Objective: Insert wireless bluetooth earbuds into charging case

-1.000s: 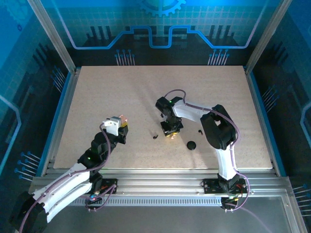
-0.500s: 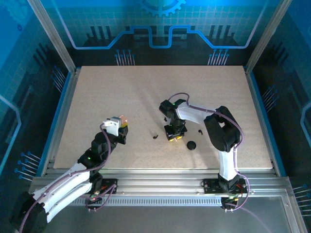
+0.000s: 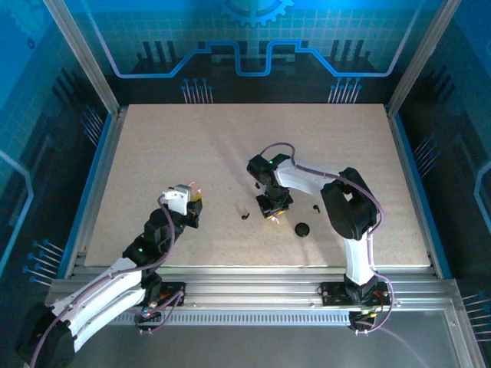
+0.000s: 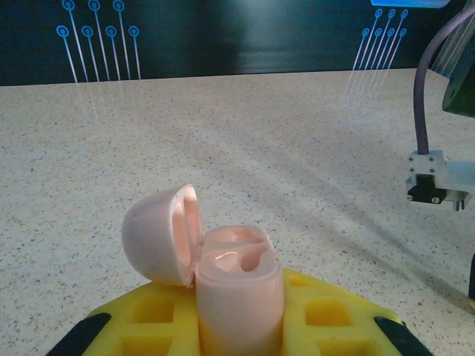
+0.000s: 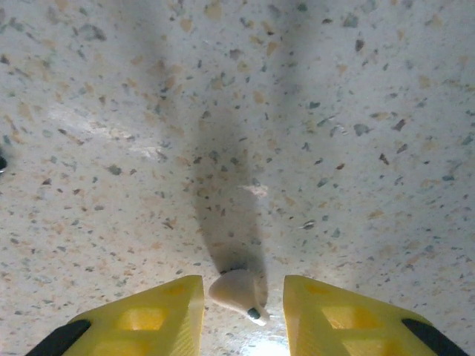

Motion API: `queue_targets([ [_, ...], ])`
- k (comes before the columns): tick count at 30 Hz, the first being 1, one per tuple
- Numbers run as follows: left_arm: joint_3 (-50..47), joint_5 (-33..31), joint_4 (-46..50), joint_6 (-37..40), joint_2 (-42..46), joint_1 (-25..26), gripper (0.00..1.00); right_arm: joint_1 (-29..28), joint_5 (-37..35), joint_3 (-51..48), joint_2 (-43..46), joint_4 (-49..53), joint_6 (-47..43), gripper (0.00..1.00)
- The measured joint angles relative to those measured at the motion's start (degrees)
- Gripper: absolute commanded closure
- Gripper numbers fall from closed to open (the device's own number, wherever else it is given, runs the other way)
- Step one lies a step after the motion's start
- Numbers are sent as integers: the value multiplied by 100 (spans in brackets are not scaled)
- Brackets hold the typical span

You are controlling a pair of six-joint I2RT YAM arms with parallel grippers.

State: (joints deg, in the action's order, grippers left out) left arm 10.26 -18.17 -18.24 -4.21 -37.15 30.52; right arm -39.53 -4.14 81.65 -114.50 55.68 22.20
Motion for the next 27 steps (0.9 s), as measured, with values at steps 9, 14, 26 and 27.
queue_targets([
  [9, 20, 2, 2, 2, 0, 0, 80, -66, -149, 94, -247, 111, -133, 67],
  [14, 42, 2, 11, 2, 0, 0, 80, -70, -149, 142, -286, 157, -153, 66],
  [26, 57, 4, 24, 2, -2, 0, 80, -105, -168, 173, -308, 238, -173, 71],
  [27, 57, 4, 22, 2, -2, 0, 80, -105, -168, 173, -310, 240, -173, 71],
])
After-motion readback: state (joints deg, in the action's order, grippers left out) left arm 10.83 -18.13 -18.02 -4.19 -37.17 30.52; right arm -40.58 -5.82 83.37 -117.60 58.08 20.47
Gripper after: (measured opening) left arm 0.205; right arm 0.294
